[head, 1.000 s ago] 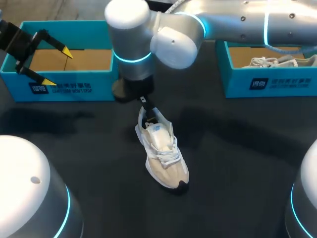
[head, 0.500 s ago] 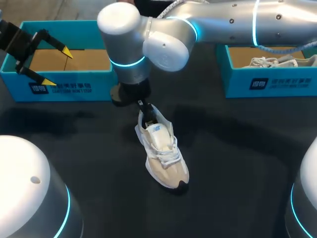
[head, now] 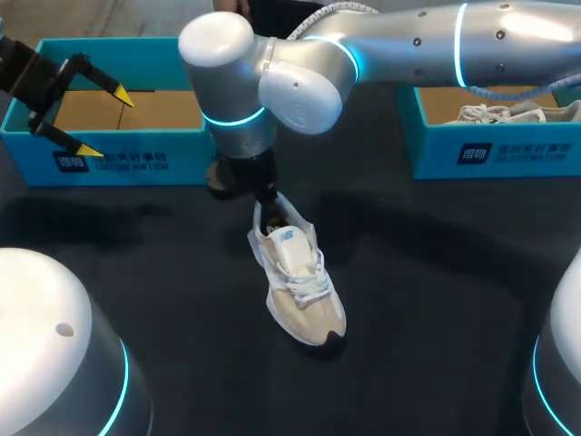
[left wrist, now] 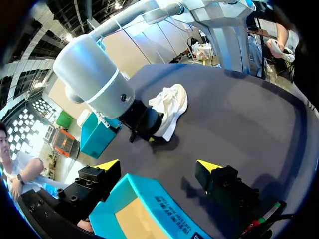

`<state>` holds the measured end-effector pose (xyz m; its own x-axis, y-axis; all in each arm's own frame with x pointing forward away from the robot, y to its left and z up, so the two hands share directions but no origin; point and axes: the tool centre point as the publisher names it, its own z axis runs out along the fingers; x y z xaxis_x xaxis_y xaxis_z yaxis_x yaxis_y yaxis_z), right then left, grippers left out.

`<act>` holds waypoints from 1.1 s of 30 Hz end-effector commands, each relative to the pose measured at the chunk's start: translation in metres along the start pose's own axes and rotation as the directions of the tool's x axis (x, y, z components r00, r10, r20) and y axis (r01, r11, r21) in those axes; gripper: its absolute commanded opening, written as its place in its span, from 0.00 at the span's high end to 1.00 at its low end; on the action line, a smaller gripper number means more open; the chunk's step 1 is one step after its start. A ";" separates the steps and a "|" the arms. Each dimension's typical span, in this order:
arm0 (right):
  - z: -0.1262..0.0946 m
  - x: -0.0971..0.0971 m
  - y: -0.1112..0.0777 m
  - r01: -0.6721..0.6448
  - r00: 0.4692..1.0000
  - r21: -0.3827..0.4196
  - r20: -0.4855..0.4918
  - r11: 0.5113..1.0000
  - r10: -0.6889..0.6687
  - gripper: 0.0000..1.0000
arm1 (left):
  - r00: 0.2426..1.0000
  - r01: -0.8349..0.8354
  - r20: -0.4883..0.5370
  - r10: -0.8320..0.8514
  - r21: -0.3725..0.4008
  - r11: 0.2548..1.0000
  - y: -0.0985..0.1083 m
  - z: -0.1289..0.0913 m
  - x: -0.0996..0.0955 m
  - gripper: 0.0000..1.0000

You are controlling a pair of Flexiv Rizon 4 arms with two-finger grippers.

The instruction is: Take the shoe out of the shoebox, open the shoe tongue, remove and reinsert the insole, then place the shoe into the shoebox

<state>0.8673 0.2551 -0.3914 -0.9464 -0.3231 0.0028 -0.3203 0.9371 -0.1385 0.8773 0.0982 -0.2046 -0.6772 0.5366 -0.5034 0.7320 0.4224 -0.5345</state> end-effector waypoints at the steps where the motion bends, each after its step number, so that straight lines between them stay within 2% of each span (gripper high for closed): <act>1: 0.006 0.002 0.002 -0.011 1.000 -0.002 -0.010 1.000 0.011 1.00 | 1.000 -0.001 -0.003 0.001 -0.002 1.000 0.000 -0.001 0.000 0.00; 5: -0.003 0.005 0.000 -0.032 0.999 -0.001 0.001 0.999 0.032 1.00 | 1.000 -0.001 -0.003 0.001 -0.002 1.000 0.000 -0.001 0.000 0.00; 10: -0.028 0.012 -0.004 -0.064 0.998 -0.007 0.013 0.998 0.065 1.00 | 1.000 -0.001 -0.003 0.001 -0.002 1.000 0.000 -0.001 0.000 0.00; 13: -0.049 0.017 -0.008 -0.090 0.996 0.011 -0.009 0.996 0.090 1.00 | 1.000 -0.001 -0.003 0.001 -0.002 1.000 0.000 -0.001 0.000 0.00; 16: -0.074 0.023 -0.014 -0.119 0.993 -0.002 0.004 0.993 0.119 1.00 | 1.000 -0.001 -0.003 0.001 -0.002 1.000 0.000 -0.001 0.000 0.00; 21: -0.120 0.033 -0.020 -0.124 0.991 -0.019 0.052 0.992 0.125 1.00 | 1.000 -0.001 -0.003 0.001 -0.002 1.000 0.000 -0.001 0.000 0.00; 27: -0.165 0.042 -0.028 -0.101 0.989 -0.015 0.105 0.995 0.102 1.00 | 1.000 -0.001 -0.003 0.001 -0.002 1.000 0.000 -0.001 0.000 0.00; 29: -0.179 0.044 -0.030 -0.091 0.989 0.000 0.121 0.996 0.090 1.00 | 1.000 -0.001 -0.003 0.001 -0.002 1.000 0.000 -0.001 0.000 0.00; 33: -0.197 0.047 -0.036 -0.083 0.986 -0.022 0.142 0.996 0.085 1.00 | 1.000 -0.001 -0.003 0.001 -0.002 1.000 0.000 -0.001 0.000 0.00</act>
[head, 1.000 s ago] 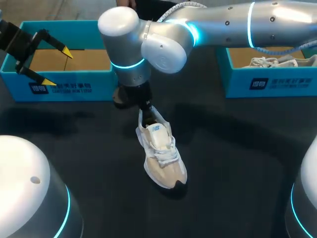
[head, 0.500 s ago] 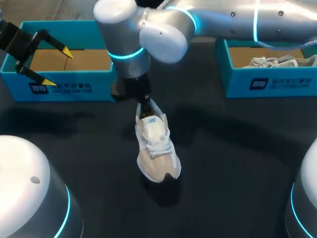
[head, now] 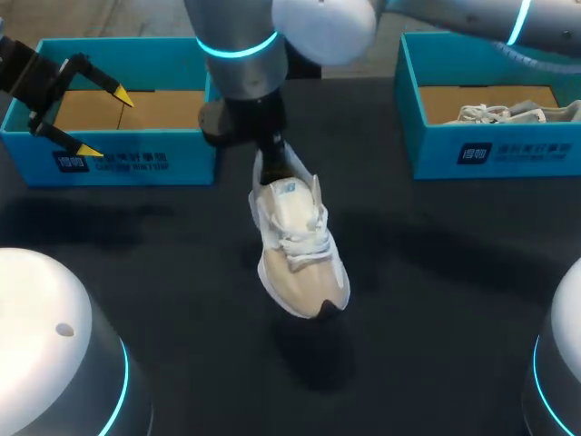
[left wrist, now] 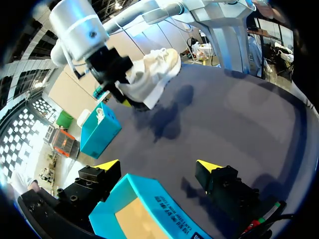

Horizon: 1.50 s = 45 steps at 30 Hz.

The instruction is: Take the shoe out of the shoebox, open the shoe tongue, remove and reinsert the insole, then place the shoe into the shoebox

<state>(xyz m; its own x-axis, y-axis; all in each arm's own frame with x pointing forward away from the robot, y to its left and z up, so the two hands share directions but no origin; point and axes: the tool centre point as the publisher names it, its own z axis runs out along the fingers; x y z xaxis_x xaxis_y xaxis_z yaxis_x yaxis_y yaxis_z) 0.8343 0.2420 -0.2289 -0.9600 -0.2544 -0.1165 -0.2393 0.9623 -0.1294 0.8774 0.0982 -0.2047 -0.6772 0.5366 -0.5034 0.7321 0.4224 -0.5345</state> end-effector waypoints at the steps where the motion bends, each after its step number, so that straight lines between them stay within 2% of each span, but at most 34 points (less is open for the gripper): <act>1: -0.042 0.006 -0.014 0.003 0.999 -0.022 0.045 1.000 -0.002 1.00 | 1.000 -0.001 -0.003 0.001 -0.002 1.000 0.000 -0.001 0.000 0.00; 9: -0.073 0.000 -0.022 0.027 0.997 -0.033 0.075 0.999 -0.024 1.00 | 1.000 -0.001 -0.003 0.001 -0.002 1.000 0.000 -0.001 0.000 0.00; 42: -0.073 0.000 -0.022 0.027 0.997 -0.033 0.075 0.999 -0.024 1.00 | 1.000 -0.001 -0.003 0.001 -0.002 1.000 0.000 -0.001 0.000 0.00; 45: -0.071 -0.013 -0.045 0.017 0.996 -0.032 0.082 0.999 -0.015 1.00 | 1.000 -0.001 -0.003 0.001 -0.002 1.000 0.000 -0.001 0.000 0.00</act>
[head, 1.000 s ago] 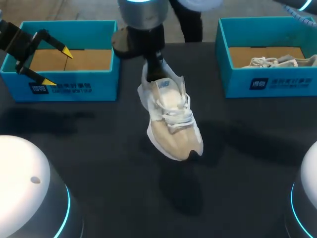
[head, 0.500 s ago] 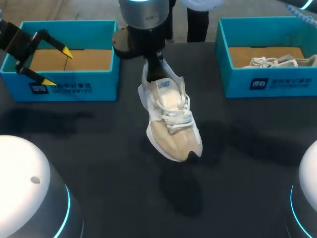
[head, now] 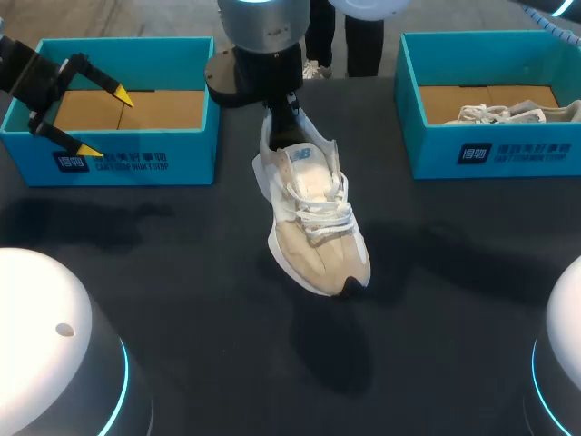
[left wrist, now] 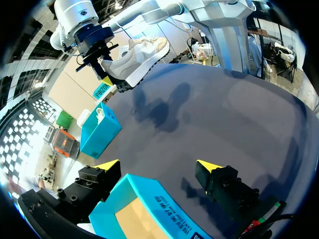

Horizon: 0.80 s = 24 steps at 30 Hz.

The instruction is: Take the shoe out of the shoebox, open the shoe tongue, remove and reinsert the insole, then place the shoe into the shoebox

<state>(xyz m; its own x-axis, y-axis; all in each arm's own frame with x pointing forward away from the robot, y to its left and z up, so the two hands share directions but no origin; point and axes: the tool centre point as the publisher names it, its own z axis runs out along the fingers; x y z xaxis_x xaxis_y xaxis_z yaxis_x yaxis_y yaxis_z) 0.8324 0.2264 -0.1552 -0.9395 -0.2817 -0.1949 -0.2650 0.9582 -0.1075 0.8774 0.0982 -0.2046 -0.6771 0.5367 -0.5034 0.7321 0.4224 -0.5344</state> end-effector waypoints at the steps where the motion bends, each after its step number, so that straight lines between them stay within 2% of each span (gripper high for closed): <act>1: 0.002 -0.013 -0.028 -0.015 1.000 -0.012 0.002 1.000 0.015 1.00 | 1.000 -0.001 -0.003 0.000 -0.002 1.000 0.000 -0.001 0.000 0.00; 12: 0.015 -0.058 -0.119 0.018 1.000 -0.008 -0.017 1.000 -0.019 1.00 | 1.000 -0.001 -0.003 0.000 -0.002 1.000 0.000 -0.001 0.000 0.00; 14: 0.018 -0.066 -0.131 0.055 0.998 -0.033 -0.035 0.998 -0.056 1.00 | 1.000 -0.001 -0.003 0.000 -0.002 1.000 0.000 -0.001 0.000 0.00; 18: 0.015 -0.076 -0.153 0.058 0.997 0.024 -0.051 0.998 -0.056 1.00 | 1.000 -0.001 -0.003 0.000 -0.002 1.000 0.000 -0.001 0.000 0.00; 24: 0.012 -0.087 -0.183 0.024 0.998 0.061 -0.065 0.998 -0.020 1.00 | 1.000 -0.001 -0.003 0.000 -0.002 1.000 0.000 -0.001 0.000 0.00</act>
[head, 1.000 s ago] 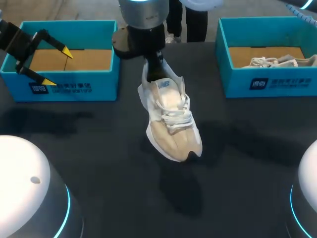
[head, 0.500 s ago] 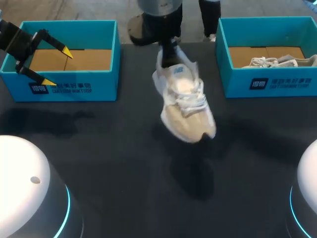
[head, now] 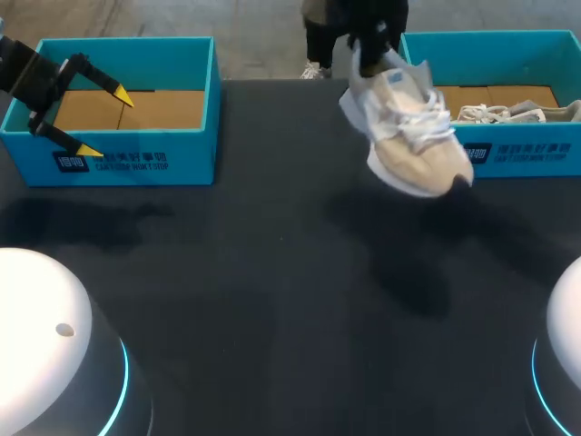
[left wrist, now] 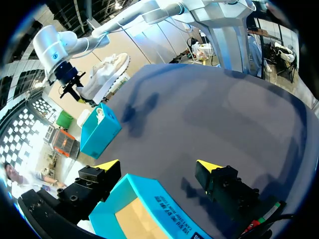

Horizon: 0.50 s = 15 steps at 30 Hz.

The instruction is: Take the shoe out of the shoebox, open the shoe tongue, remove and reinsert the insole, then place the shoe into the shoebox

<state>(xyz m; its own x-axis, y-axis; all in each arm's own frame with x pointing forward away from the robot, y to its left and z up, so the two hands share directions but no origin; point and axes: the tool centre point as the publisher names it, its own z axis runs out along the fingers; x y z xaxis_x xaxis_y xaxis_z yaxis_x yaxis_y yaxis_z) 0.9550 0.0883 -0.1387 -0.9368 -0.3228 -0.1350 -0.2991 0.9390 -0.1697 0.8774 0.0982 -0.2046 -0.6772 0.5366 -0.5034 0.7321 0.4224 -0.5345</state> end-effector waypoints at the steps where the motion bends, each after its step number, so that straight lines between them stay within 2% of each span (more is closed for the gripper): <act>1: -0.004 -0.009 -0.023 -0.035 0.999 0.004 -0.001 0.999 0.035 1.00 | 1.000 -0.001 -0.003 0.001 -0.002 1.000 0.000 -0.001 0.000 0.00; 8: 0.001 -0.031 -0.066 -0.081 0.997 0.042 0.024 0.996 0.080 1.00 | 1.000 -0.001 -0.003 0.001 -0.002 1.000 0.000 -0.001 0.000 0.00; 10: 0.005 -0.038 -0.076 -0.053 0.999 0.036 0.015 0.998 0.052 1.00 | 1.000 -0.001 -0.003 0.001 -0.002 1.000 0.000 -0.001 0.000 0.00; 12: 0.008 -0.040 -0.085 -0.106 0.993 0.045 0.057 0.993 0.103 1.00 | 1.000 -0.001 -0.003 0.001 -0.002 1.000 0.000 -0.001 0.000 0.00; 15: 0.008 -0.040 -0.085 -0.106 0.993 0.045 0.057 0.993 0.103 1.00 | 1.000 -0.001 -0.003 0.001 -0.002 1.000 0.000 -0.001 0.000 0.00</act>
<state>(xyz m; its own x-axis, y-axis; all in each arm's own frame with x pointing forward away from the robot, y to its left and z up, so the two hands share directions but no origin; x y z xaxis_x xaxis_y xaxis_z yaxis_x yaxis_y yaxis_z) 1.0226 0.0230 -0.1246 -0.9532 -0.2264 -0.2007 -0.1857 0.9615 -0.2024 0.8774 0.0983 -0.2046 -0.6772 0.5366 -0.5035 0.7320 0.4225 -0.5344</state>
